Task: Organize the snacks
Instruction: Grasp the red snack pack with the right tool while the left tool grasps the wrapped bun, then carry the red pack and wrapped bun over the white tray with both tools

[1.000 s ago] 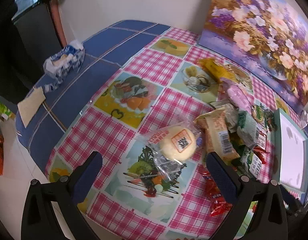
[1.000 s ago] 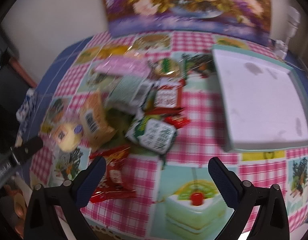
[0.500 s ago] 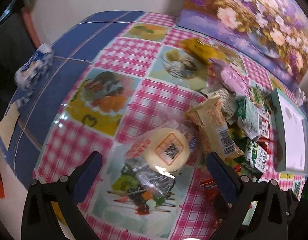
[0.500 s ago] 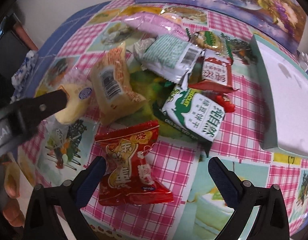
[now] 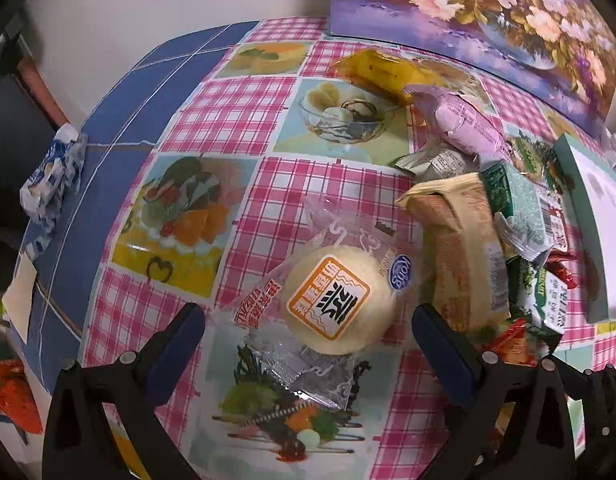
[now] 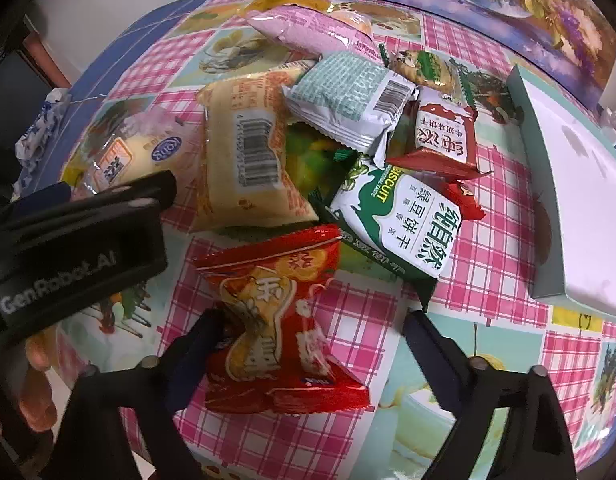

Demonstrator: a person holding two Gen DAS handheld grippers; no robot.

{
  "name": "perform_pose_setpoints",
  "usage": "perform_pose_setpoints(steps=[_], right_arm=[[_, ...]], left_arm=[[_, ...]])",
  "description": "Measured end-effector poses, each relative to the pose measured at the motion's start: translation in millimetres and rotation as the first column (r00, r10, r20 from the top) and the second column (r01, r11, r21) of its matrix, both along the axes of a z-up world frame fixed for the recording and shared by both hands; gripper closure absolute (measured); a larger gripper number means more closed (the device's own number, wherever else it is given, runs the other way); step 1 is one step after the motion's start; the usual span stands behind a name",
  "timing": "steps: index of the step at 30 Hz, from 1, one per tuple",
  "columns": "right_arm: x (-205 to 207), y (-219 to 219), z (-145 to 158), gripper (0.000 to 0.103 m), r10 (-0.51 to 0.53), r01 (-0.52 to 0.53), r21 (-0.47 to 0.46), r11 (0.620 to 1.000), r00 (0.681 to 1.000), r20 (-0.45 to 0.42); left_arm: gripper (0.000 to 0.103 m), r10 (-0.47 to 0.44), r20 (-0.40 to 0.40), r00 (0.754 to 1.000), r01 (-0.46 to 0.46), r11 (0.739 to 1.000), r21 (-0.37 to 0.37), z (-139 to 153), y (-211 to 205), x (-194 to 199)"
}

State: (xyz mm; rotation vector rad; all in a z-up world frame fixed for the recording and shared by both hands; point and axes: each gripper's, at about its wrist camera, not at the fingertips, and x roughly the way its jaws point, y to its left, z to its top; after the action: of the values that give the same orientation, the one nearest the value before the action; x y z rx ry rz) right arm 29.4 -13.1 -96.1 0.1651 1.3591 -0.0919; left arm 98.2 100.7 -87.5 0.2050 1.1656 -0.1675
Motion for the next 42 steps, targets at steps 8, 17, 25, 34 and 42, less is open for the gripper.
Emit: perform_pose_setpoints(steps=[8,17,25,34,42], right_arm=[[2.8,-2.3,-1.0,0.022,-0.006,0.006,-0.017,1.0,1.0,0.017],[2.5,-17.1,4.2,0.037,-0.011,0.012,-0.021,1.0,0.999,0.047],[0.3,-24.2,6.1,0.038,-0.022,0.023,-0.014,1.0,0.999,0.041],[0.6,-21.9,3.6,0.038,-0.036,0.037,-0.014,0.999,0.999,0.031],[-0.4,-19.9,9.0,0.038,-0.038,0.039,-0.015,0.999,0.998,0.051]], left_arm=[[0.0,-0.092,0.05,0.995,0.087,0.992,0.088,-1.2,-12.3,2.2],[0.0,-0.184,0.069,0.981,0.167,0.965,0.203,-1.2,-31.3,5.3],[0.0,-0.194,0.057,0.979,0.176,0.956,0.236,-4.5,-37.7,10.0],[0.033,-0.202,0.039,0.979,0.189,0.958,0.216,-3.1,-40.2,11.2],[0.045,-0.176,0.042,0.983,0.166,0.969,0.181,2.8,-33.9,3.4]])
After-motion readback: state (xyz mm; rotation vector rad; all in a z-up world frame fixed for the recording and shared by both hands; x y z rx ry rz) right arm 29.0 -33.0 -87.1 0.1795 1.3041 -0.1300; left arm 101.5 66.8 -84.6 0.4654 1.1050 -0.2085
